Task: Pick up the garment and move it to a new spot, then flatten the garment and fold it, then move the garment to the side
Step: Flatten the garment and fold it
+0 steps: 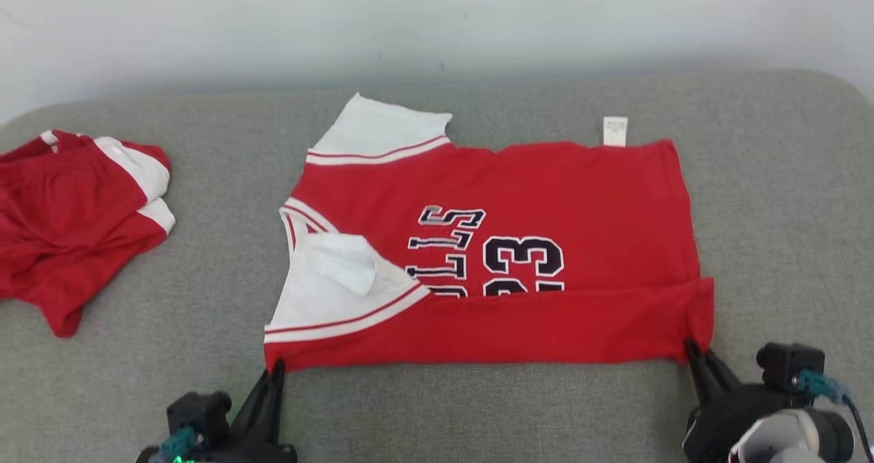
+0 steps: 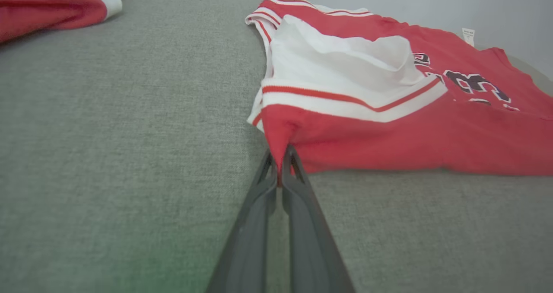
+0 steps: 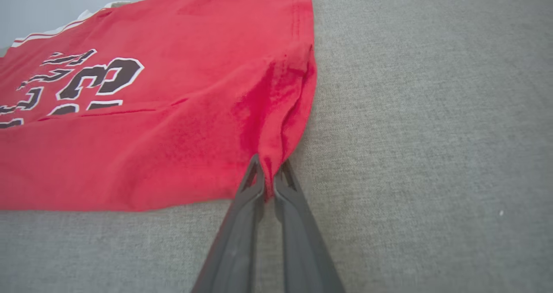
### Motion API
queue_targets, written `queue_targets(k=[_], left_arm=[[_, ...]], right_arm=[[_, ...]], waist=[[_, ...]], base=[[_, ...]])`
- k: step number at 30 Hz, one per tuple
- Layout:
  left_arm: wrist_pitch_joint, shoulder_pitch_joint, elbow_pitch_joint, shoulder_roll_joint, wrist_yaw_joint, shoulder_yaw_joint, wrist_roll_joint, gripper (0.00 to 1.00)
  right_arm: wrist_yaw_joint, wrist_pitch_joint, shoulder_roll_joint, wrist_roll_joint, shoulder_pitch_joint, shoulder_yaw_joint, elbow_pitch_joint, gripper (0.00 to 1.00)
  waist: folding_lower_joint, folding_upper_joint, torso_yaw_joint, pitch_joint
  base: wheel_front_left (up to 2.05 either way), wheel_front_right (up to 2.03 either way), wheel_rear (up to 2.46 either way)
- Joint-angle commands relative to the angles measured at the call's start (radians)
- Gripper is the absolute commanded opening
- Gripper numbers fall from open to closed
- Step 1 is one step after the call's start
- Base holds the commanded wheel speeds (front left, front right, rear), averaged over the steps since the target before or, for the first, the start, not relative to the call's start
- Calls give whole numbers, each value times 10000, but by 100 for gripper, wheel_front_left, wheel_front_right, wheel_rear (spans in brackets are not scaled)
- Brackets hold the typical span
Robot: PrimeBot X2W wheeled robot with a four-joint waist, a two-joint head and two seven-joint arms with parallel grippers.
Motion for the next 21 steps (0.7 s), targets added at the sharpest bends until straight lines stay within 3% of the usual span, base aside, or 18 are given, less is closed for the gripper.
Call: queue_targets(k=[1,11,17,18,19,20,21], left_arm=[[-33,265,-78,-27,32,81,-18,0],[-34,2061,-1325,-360,236,634,125,0],[-34,2583,-1542,-618,140,575,37,0],[-34,2583,-1526,-637,146,566,57,30],[-34,2563,-1538,-648,173,566,106,100],[-34,2547,-1554,-660,200,600,118,100],[-34,2524,-1602,-659,209,646,149,100]], right_arm=[[-24,-39,-53,91,227,18,-48,0],[-24,119,-377,397,1745,-298,-1026,0],[-24,493,-513,340,2682,-494,-1818,3],[-24,485,-523,292,2763,-521,-1929,27],[-24,468,-516,250,2824,-533,-2029,93],[-24,442,-468,228,2876,-555,-2148,100],[-24,349,-423,196,2882,-558,-2304,100]], waist=[[0,-1,108,-339],[0,-1,300,-798],[0,-1,427,-837],[0,-1,429,-857],[0,-1,426,-883],[0,-1,416,-912],[0,-1,404,-934]], base=[[0,0,0],[0,0,0],[0,0,0],[0,0,0],[0,0,0],[0,0,0],[0,0,0]])
